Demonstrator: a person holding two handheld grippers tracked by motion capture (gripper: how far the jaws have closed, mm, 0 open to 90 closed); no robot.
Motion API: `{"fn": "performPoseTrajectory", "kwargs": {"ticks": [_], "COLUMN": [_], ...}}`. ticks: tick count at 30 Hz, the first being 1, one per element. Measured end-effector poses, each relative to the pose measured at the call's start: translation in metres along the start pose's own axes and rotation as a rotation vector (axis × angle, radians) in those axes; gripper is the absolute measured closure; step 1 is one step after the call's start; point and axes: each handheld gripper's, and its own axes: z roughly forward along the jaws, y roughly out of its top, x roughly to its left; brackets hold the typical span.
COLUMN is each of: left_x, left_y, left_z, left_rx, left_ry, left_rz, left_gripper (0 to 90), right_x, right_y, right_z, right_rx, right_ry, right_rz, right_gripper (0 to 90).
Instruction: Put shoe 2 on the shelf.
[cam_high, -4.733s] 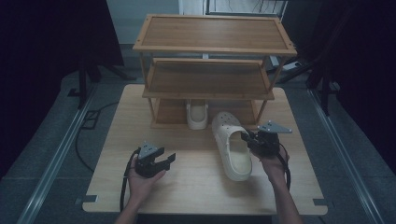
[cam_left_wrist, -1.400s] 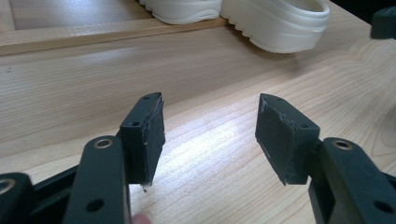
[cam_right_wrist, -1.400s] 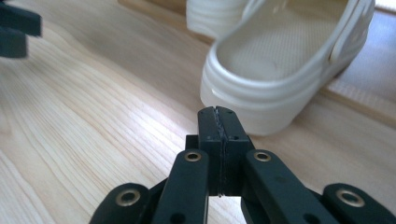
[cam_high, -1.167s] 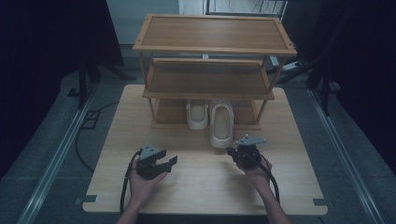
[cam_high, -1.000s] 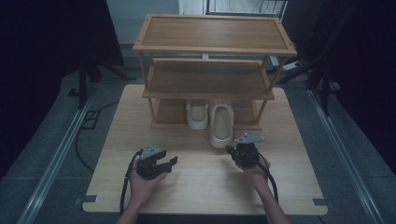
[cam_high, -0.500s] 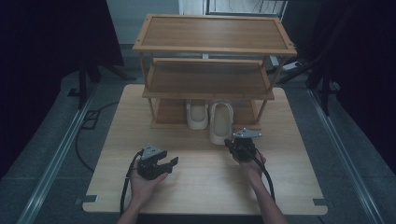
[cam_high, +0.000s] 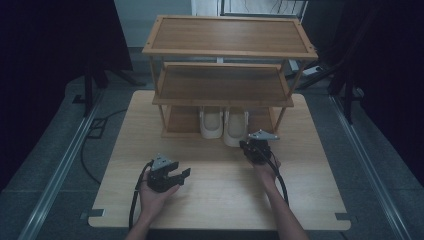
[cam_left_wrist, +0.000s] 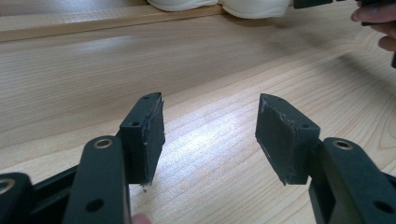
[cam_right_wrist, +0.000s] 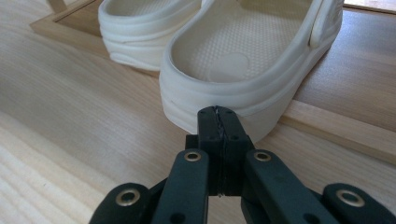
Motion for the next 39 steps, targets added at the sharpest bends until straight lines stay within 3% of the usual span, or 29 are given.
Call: {"fn": "performPoseTrajectory", "kwargs": {"ticks": [7,16,26,35,39], "left_x": [0.001,0.000,0.001,0.001,0.002], "left_y": [0.000,0.001,-0.001,0.000,0.001], "left_z": [0.001,0.000,0.002,0.000,-0.002], "left_rx": [0.005,0.000,0.009,-0.001,-0.006], "left_ry": [-0.002,-0.004,-0.001,-0.001,0.000], "left_rz": [-0.002,0.001,0.001,-0.001,-0.003], "left_gripper": [42.3,42.3,42.3,42.3,42.3], "right_x": [-0.009,-0.017,-0.015,-0.019,-0.021], "right_y": [0.010,0.018,0.018,0.022,0.019], "right_z": [0.006,0.014,0.016,0.024,0.023], "right_rx": [-0.034,-0.037,-0.044,-0.040,-0.038], "right_ry": [-0.025,-0.046,-0.070,-0.115,-0.102], "right_rz": [0.032,0.080,0.062,0.081,0.091], "right_gripper": [88.5,89.0,90.0,90.0,88.9]}}
